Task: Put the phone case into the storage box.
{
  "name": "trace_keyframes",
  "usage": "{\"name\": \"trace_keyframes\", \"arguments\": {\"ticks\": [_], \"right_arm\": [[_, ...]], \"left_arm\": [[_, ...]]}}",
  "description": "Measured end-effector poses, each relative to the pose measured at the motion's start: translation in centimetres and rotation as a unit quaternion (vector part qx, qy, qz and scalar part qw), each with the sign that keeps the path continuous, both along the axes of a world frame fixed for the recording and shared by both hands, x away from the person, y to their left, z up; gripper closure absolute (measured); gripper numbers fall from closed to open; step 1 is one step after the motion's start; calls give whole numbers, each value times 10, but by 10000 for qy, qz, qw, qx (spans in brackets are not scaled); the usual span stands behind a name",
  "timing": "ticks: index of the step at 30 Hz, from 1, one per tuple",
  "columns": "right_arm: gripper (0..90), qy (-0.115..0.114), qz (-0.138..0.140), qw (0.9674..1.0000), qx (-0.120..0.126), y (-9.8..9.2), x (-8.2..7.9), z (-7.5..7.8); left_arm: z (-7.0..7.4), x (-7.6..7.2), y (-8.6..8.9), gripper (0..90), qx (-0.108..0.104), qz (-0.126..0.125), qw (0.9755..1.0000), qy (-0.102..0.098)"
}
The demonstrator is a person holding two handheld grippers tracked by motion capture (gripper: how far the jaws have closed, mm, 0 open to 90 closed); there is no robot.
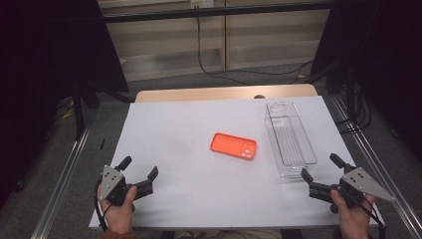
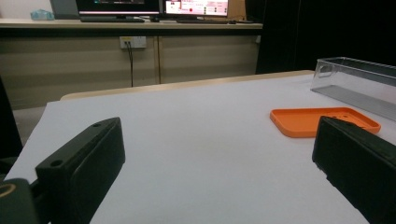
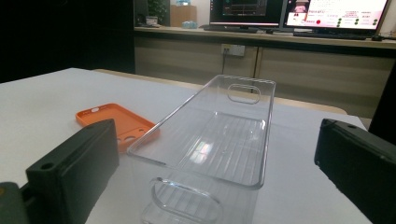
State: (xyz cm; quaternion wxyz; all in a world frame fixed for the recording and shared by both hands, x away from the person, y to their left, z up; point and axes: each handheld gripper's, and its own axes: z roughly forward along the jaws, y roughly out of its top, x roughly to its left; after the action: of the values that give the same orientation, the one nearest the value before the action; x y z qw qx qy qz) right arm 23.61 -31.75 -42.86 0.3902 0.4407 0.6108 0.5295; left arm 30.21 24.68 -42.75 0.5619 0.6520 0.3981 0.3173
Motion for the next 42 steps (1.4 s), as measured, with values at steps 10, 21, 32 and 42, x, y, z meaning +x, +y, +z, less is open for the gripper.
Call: {"name": "trace_keyframes", "arguments": {"ticks": [10, 21, 32, 42], "right_arm": [[0, -13, 30, 10000, 41, -2, -2, -1], [0, 5, 72, 10000, 41, -1, -1, -1], [0, 11, 61, 10000, 9, 0, -2, 0], [0, 9, 80, 10000, 10, 0, -2, -1]], "left_arm": [[2, 5, -5, 24, -111, -65, 9997, 184], [1, 10, -11, 24, -218, -486, 9979, 378], [3, 16, -23, 19, -184, -728, 9967, 308], [-1, 23, -45, 18, 87, -991, 9946, 299]]}}
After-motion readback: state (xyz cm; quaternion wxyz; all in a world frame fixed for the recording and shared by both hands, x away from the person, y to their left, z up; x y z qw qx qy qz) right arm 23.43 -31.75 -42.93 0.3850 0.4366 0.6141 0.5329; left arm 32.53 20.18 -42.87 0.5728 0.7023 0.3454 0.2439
